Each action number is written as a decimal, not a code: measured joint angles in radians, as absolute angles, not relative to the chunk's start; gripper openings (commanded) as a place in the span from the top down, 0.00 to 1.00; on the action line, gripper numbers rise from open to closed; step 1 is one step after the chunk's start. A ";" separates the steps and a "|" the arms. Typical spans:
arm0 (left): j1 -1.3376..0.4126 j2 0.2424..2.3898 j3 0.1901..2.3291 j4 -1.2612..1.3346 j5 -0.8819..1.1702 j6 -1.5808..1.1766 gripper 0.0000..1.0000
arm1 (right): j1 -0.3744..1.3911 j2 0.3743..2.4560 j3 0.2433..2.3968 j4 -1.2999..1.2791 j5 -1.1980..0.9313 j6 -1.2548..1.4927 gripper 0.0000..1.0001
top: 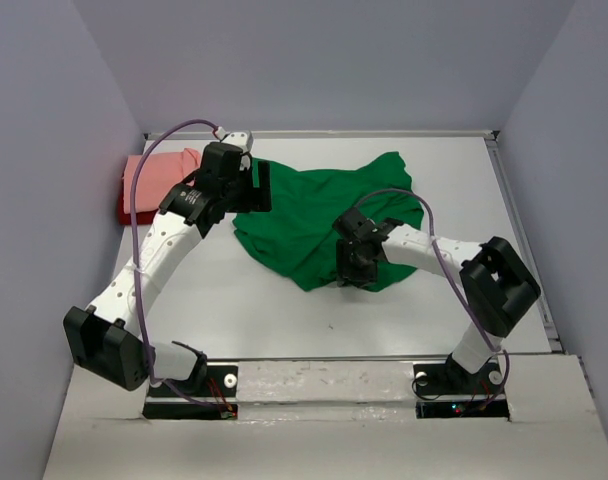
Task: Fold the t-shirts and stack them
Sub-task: Flatten the tshirt out
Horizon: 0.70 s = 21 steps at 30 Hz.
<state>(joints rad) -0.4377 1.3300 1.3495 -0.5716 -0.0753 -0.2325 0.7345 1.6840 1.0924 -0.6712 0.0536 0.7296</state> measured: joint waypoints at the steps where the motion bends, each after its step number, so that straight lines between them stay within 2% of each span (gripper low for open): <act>1: -0.438 1.330 1.349 -0.573 -0.076 -0.232 0.07 | 0.735 1.697 1.106 -0.671 0.058 0.728 0.43; 21: -0.438 1.309 1.350 -0.590 -0.084 -0.206 0.07 | 0.699 1.837 1.215 -0.685 0.108 0.670 0.44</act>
